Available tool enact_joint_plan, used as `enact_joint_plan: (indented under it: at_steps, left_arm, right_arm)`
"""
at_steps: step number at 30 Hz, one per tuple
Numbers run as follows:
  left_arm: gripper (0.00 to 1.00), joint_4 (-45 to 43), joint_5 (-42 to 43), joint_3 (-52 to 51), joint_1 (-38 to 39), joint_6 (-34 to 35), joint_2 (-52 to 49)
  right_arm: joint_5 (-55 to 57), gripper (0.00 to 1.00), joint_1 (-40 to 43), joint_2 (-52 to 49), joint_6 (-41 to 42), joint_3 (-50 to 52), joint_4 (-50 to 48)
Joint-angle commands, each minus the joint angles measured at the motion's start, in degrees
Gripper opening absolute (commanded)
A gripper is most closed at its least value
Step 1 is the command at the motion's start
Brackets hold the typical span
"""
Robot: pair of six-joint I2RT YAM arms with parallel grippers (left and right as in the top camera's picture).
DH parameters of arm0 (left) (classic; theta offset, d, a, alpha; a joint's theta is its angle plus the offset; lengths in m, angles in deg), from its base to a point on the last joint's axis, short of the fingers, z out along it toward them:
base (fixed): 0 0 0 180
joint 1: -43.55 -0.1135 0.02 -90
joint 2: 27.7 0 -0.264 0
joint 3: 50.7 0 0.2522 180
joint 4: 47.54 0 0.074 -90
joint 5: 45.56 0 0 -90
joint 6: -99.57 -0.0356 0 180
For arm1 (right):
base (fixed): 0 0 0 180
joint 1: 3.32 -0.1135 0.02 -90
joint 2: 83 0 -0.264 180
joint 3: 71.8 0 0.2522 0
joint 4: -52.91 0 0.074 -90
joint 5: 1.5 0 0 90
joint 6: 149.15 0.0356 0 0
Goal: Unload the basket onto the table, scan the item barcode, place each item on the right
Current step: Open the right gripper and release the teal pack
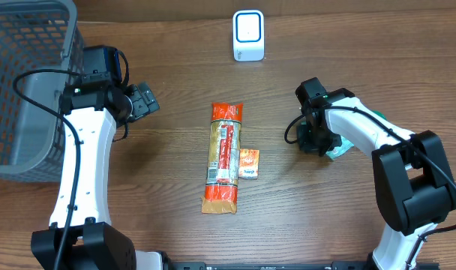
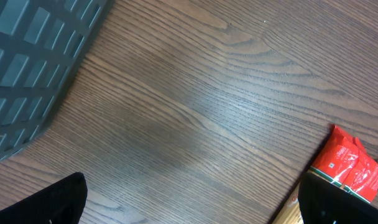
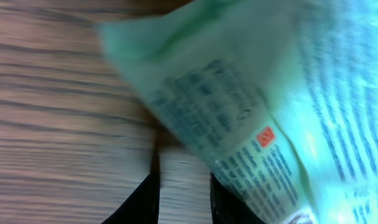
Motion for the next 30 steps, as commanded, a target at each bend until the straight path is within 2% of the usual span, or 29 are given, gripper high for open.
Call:
enact_joint_plan:
  at_steps: [1,12,22,27,30]
  left_arm:
    - [1.00,0.0,0.0,-0.2,0.0,-0.7,-0.4]
    - [1.00,0.0,0.0,-0.2,0.0,-0.7,-0.4]
    - [1.00,0.0,0.0,-0.2,0.0,-0.6,-0.4]
    - [1.00,0.0,0.0,-0.2,0.0,-0.6,-0.4]
    - [1.00,0.0,0.0,-0.2,0.0,-0.6,-0.4]
  right_arm:
    - [5.6,0.27,0.1,0.7,0.1,0.0,0.0]
    - [2.3,0.28,0.1,0.7,1.6,0.0,-7.4]
    - [13.0,0.27,0.1,1.0,3.3,-0.1,-4.4]
    - [12.5,0.27,0.1,1.7,3.3,-2.3,-1.6]
    - [8.0,0.27,0.1,3.1,3.2,-4.2,-0.1]
